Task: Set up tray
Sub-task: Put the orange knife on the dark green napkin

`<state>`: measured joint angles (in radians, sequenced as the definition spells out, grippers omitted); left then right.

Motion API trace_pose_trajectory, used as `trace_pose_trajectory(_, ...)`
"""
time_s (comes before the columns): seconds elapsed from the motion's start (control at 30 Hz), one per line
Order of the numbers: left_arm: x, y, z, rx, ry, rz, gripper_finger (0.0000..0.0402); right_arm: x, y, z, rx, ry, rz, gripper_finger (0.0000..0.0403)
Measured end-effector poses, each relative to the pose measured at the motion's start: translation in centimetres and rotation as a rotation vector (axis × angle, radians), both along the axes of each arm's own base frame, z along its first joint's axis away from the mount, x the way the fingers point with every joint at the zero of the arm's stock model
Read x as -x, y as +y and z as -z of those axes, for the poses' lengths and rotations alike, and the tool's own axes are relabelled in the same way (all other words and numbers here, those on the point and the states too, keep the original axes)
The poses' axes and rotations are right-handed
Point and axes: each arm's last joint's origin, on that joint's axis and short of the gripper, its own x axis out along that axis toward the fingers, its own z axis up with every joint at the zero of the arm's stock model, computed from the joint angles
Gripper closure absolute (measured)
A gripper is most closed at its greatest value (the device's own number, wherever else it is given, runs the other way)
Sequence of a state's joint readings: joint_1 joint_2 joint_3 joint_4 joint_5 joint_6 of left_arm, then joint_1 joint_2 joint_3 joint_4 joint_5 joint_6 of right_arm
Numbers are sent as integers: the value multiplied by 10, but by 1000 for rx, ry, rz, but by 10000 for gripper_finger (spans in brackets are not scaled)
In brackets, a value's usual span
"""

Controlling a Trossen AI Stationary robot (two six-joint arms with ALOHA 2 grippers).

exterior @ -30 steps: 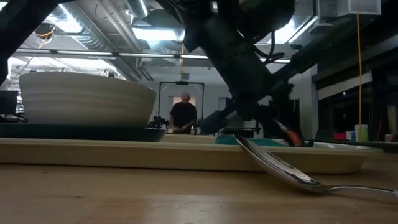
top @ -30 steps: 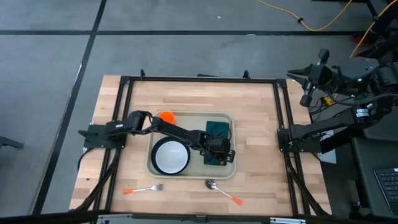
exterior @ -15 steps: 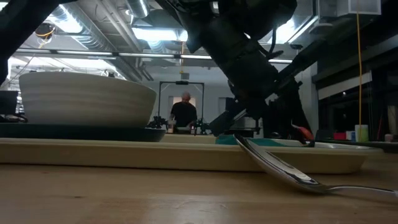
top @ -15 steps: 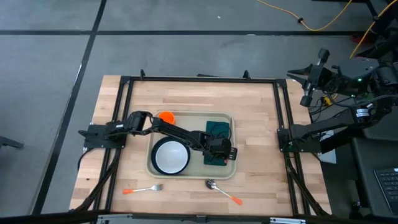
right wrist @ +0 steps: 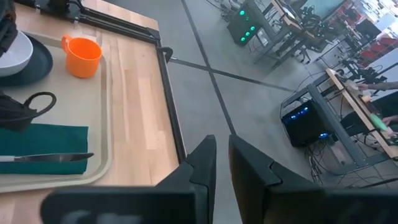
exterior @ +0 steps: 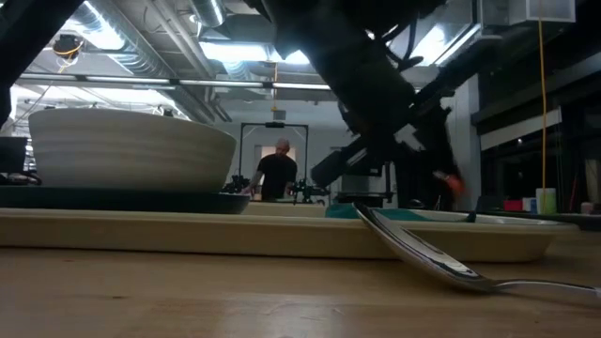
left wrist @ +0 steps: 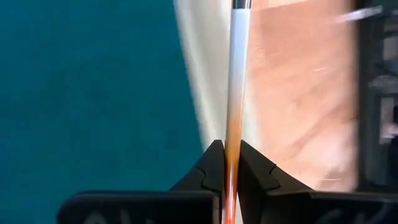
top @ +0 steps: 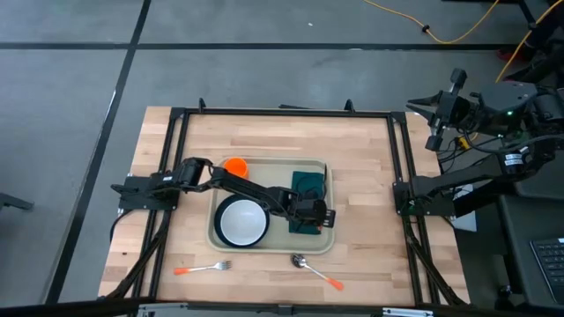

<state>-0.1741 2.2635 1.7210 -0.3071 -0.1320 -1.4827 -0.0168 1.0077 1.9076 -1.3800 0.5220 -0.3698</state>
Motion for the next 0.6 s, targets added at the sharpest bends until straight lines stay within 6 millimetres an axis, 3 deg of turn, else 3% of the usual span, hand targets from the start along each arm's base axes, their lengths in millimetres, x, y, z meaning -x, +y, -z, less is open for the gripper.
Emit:
trace_pose_trajectory(0.27,7,-2,7,-3,95,20,393,0,0,0,0,-1,0,353)
trace_pose_trajectory(0.6,5,-4,14,4,93,16,393,1,0,0,9,5,-5,353)
